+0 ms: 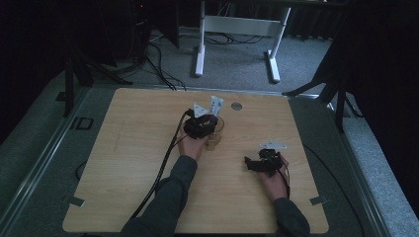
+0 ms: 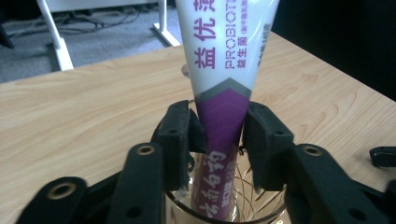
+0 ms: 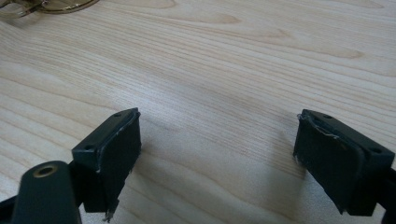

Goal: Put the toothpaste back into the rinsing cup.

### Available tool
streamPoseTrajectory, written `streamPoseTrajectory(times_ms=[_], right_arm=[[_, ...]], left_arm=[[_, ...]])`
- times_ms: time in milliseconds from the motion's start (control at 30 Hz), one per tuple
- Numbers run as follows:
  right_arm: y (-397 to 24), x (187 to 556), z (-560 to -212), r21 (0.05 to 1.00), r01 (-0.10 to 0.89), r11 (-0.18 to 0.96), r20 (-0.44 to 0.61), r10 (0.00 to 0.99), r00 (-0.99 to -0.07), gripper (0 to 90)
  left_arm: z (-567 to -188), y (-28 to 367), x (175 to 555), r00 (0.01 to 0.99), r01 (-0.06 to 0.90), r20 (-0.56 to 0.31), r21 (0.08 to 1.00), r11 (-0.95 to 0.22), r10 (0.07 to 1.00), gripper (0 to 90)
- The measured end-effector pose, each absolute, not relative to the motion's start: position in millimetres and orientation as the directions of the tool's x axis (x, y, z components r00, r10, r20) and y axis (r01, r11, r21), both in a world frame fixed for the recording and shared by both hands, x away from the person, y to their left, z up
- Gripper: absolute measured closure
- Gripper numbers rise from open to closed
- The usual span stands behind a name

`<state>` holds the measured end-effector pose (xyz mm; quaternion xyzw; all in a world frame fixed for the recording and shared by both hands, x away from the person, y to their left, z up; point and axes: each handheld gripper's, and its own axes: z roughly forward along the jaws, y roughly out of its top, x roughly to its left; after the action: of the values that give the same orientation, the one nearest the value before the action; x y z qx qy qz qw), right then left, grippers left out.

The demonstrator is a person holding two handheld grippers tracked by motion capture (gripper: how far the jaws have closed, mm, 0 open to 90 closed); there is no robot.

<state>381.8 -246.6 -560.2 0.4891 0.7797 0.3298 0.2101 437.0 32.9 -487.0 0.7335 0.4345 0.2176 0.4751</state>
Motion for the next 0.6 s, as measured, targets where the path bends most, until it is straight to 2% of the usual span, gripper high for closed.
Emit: streamPoseTrajectory(times_ms=[133, 400, 600], right_arm=[[-247, 382, -560, 0.720, 0.624, 0.304, -0.005, 0.901, -0.433, 14.7], [-247, 382, -560, 0.720, 0.624, 0.303, -0.005, 0.901, -0.433, 14.7], [-247, 382, -560, 0.720, 0.624, 0.303, -0.005, 0.901, -0.433, 14.7]], left_arm=[[-487, 34, 434, 0.529, 0.424, -0.081, 0.887, -0.181, 0.845, 54.2], [-493, 33, 426, 0.544, 0.407, -0.056, 0.890, -0.206, 0.837, 51.2], [-486, 46, 409, 0.513, 0.376, -0.054, 0.911, -0.168, 0.857, 47.0]])
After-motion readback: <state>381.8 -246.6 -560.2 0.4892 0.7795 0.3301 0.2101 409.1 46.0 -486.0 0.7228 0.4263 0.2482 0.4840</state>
